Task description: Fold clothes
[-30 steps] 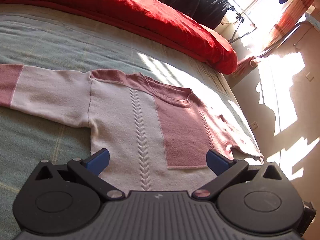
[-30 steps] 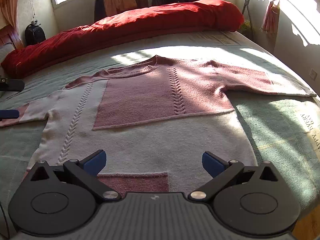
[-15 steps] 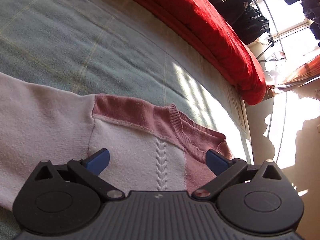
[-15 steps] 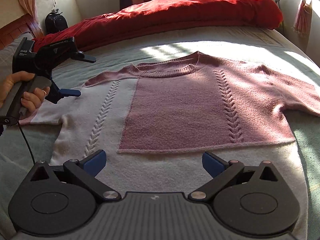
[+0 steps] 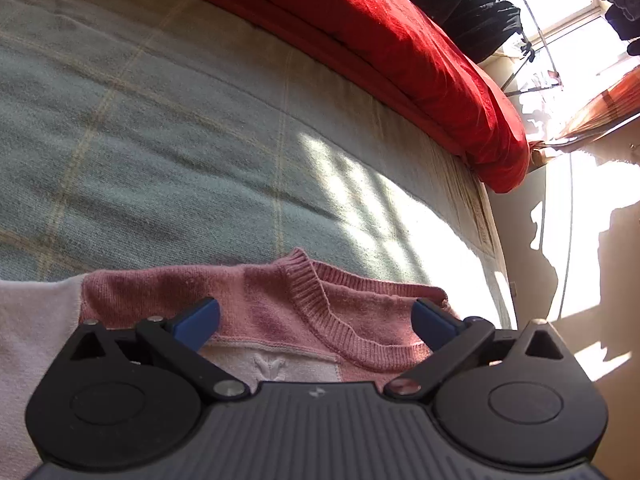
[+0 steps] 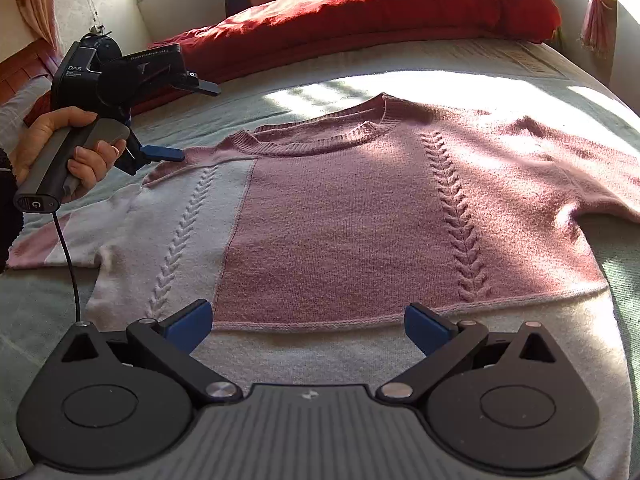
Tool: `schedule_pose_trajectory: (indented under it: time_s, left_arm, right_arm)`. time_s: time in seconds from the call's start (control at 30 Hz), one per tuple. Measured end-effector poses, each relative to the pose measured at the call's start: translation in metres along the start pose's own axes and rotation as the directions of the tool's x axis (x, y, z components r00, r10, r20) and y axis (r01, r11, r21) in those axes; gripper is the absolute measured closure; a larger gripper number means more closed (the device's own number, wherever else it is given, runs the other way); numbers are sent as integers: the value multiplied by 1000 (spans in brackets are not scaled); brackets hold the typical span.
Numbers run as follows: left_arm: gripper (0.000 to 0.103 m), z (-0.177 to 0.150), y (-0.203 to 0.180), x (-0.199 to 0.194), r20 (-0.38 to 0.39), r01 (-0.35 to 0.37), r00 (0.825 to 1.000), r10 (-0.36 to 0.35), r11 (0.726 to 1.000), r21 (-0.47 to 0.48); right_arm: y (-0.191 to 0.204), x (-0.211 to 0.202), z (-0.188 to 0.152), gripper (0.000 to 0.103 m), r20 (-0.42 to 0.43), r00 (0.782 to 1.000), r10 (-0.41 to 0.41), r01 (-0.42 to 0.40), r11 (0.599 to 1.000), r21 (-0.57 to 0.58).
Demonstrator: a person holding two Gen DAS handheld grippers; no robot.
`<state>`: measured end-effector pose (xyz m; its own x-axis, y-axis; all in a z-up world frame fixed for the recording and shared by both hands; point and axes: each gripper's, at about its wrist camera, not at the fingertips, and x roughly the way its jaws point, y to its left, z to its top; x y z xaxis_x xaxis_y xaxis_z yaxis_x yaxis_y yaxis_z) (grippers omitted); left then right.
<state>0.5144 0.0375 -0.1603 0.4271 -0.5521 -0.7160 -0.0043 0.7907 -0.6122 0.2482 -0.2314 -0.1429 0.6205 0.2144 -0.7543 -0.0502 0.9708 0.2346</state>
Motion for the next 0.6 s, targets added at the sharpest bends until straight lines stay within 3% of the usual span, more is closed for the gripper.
schedule_pose_trajectory:
  time_s: [0.17, 0.37, 0.5, 0.6]
  left_arm:
    - [3, 13, 14, 12, 41, -37, 998, 38, 999, -23]
    - [2, 23, 11, -36, 63, -60, 996, 58, 998, 32]
    - [2, 19, 33, -65, 0, -36, 999, 36, 999, 12]
    - [2, 11, 54, -63, -24, -65, 998, 65, 998, -6]
  right_arm:
    - [-7, 4, -1, 0, -10, 1000, -17, 18, 1000, 13]
    - [-7, -1, -1, 0, 0, 1000, -13, 13, 1000, 20]
    - [-2, 1, -1, 0, 0, 1000, -12, 12, 999, 29]
    - [5, 3, 0, 0, -8, 1000, -6, 6, 1000, 24]
